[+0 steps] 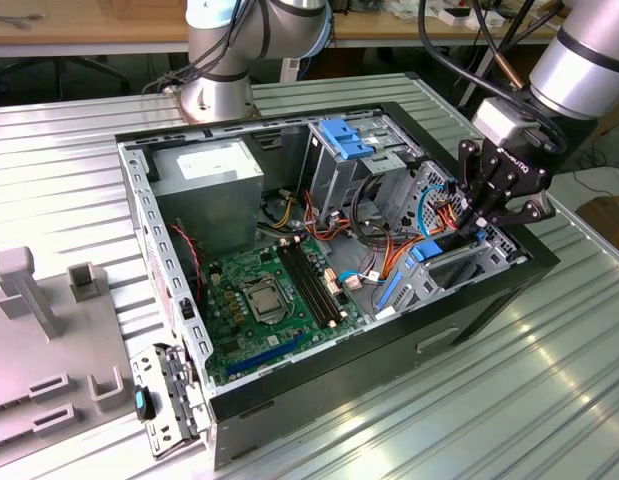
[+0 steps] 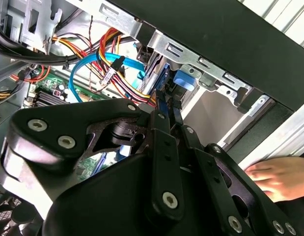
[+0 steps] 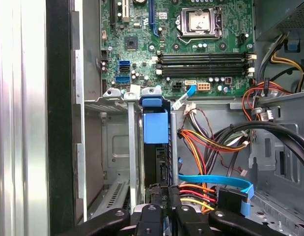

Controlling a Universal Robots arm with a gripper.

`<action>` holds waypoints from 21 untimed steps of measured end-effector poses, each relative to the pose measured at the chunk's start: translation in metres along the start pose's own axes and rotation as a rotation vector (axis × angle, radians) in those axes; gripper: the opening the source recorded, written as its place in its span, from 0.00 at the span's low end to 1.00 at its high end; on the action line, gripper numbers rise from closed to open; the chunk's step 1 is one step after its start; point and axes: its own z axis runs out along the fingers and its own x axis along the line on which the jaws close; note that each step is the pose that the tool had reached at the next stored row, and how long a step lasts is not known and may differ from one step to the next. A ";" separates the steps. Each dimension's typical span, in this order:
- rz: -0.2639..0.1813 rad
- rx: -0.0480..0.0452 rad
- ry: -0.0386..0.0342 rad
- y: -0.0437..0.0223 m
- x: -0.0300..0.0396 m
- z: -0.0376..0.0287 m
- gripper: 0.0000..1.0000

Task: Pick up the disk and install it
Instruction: 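Insert the first disk wire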

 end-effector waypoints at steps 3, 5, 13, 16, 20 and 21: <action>0.004 0.0000 0.0001 0.0000 0.0000 0.0012 0.16; 0.005 -0.0001 0.0003 0.0000 0.0001 0.0021 0.16; 0.012 -0.0001 -0.0010 0.0000 0.0000 -0.0015 0.16; 0.014 -0.0001 -0.0013 0.0000 0.0000 -0.0017 0.16; 0.014 -0.0003 -0.0047 -0.0001 0.0000 -0.0016 0.16; 0.012 -0.0002 -0.0049 0.0000 0.0000 -0.0016 0.16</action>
